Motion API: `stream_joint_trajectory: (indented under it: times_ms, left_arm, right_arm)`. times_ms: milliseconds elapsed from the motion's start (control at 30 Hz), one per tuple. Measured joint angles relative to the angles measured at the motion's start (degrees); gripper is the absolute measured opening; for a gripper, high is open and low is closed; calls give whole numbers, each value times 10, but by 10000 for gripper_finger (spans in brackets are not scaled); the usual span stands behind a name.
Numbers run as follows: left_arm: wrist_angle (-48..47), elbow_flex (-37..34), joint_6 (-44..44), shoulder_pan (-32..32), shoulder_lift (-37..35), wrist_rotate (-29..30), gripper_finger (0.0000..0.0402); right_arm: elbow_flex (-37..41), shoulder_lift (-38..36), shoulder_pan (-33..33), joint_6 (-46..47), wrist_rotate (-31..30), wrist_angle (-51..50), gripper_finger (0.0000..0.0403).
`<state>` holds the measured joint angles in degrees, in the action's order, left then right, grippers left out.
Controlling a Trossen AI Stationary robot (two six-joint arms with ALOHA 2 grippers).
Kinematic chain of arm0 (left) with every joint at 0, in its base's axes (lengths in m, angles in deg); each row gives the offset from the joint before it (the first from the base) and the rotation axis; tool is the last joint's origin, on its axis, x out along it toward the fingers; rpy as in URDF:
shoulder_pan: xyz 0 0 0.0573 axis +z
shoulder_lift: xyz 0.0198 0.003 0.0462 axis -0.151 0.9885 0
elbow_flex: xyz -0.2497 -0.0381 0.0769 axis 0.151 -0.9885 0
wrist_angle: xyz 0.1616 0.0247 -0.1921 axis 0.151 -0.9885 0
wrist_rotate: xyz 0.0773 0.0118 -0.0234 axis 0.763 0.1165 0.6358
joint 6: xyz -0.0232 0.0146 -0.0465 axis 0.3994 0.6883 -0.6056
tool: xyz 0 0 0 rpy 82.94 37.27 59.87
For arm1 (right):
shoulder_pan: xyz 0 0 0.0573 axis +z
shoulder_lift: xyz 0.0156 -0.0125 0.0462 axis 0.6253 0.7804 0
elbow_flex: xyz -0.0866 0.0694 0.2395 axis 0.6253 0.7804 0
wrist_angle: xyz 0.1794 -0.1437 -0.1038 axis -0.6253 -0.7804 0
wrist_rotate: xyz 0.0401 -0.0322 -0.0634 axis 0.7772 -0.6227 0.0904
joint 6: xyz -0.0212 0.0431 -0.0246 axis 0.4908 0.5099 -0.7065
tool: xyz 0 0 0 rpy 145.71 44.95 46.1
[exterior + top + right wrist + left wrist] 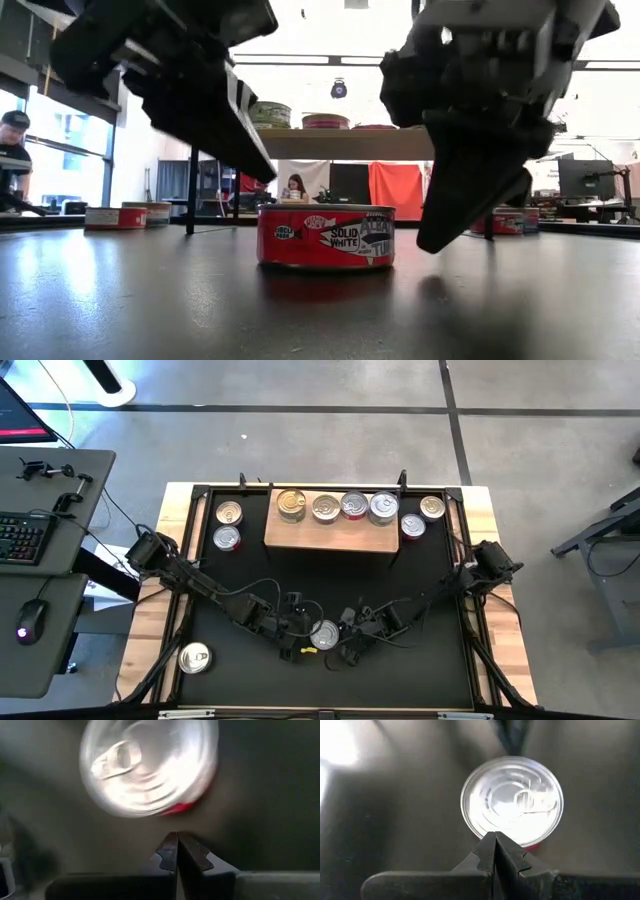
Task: Stack canned seafood by type on shelf
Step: Stack the red tuna can on top of the red tuna can on the shelf
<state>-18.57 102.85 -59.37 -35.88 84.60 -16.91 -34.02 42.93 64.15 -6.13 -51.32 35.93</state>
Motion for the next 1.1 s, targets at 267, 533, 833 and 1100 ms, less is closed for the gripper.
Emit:
stream_joint_trajectory:
  times_ms: [267, 533, 833, 1100]
  left_arm:
    - [41, 0, -14, -3, 25, -16, 0]
    - [47, 2, -26, -3, 54, -13, 0]
    - [2, 2, 4, -2, 47, -9, 0]
    - [-61, -1, 22, -1, 25, -3, 0]
  right_arm:
    - [0, -1, -28, -15, -1, 1, 0]
    - [0, -1, -33, -15, -4, 30, 0]
    - [-48, -9, -23, -35, 30, 38, 0]
    - [-92, -10, -30, -77, 19, 32, 0]
